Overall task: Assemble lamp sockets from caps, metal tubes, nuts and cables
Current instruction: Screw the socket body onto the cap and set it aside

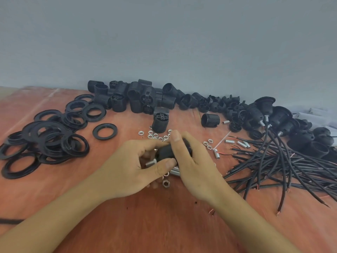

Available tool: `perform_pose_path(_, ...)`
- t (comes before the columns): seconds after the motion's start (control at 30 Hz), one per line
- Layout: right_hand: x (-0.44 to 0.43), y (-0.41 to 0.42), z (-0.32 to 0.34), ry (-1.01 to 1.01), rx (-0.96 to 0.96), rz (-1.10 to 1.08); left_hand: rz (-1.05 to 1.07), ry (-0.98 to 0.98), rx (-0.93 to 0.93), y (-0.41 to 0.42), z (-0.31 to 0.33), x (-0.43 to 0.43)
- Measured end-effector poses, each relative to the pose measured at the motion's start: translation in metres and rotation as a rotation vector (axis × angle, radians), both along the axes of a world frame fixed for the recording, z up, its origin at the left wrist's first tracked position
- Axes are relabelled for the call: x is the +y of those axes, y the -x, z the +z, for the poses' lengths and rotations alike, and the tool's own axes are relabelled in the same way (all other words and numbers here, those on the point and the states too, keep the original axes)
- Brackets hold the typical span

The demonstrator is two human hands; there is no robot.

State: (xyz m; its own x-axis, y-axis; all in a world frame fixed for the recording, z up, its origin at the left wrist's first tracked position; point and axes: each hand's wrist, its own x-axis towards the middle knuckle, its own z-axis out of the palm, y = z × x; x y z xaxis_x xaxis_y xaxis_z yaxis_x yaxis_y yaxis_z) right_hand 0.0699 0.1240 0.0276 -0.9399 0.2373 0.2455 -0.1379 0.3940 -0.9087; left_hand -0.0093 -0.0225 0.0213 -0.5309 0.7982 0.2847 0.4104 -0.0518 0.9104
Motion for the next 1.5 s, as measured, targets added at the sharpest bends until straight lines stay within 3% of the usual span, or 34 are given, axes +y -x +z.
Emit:
perform_pose_path(0.17, 0.011, 0.031, 0.014, 0.168, 0.042, 0.004, 0.165, -0.224, 0.058, 0.013, 0.004, -0.006)
perform_pose_path(0.23, 0.01, 0.051, 0.012, -0.131, 0.077, -0.03, 0.263, -0.339, 0.119, 0.021, 0.003, -0.013)
perform_pose_path(0.33, -0.008, 0.077, 0.001, -0.63, 0.069, 0.132, 0.409, -0.396, 0.324, 0.034, -0.001, -0.023)
perform_pose_path(0.43, -0.034, 0.092, -0.005, -0.942, 0.023, 0.282, 0.445, -0.398, 0.434, 0.039, -0.002, -0.028)
perform_pose_path(0.53, -0.051, 0.098, -0.005, -1.159, -0.048, 0.255, 0.417, -0.365, 0.53, 0.041, -0.006, -0.028)
perform_pose_path(0.63, -0.054, 0.095, -0.005, -0.976, -0.02, 0.32, 0.385, -0.346, 0.615, 0.041, -0.008, -0.027)
perform_pose_path(0.93, -0.035, 0.094, -0.018, -0.914, 0.061, 0.344, 0.39, -0.32, 0.638, 0.038, -0.008, -0.026)
perform_pose_path(1.03, -0.017, 0.085, -0.013, -0.713, 0.013, 0.173, 0.381, -0.312, 0.644, 0.036, -0.007, -0.026)
perform_pose_path(1.17, 0.008, 0.037, 0.01, -0.143, 0.186, -0.086, 0.389, -0.27, 0.67, 0.033, -0.008, -0.023)
perform_pose_path(1.37, 0.012, -0.008, -0.004, -0.038, 0.288, -0.008, 0.381, -0.145, 0.743, 0.025, -0.012, -0.015)
perform_pose_path(1.5, 0.019, -0.007, -0.009, 0.085, 0.246, 0.073, 0.384, -0.102, 0.748, 0.023, -0.011, -0.014)
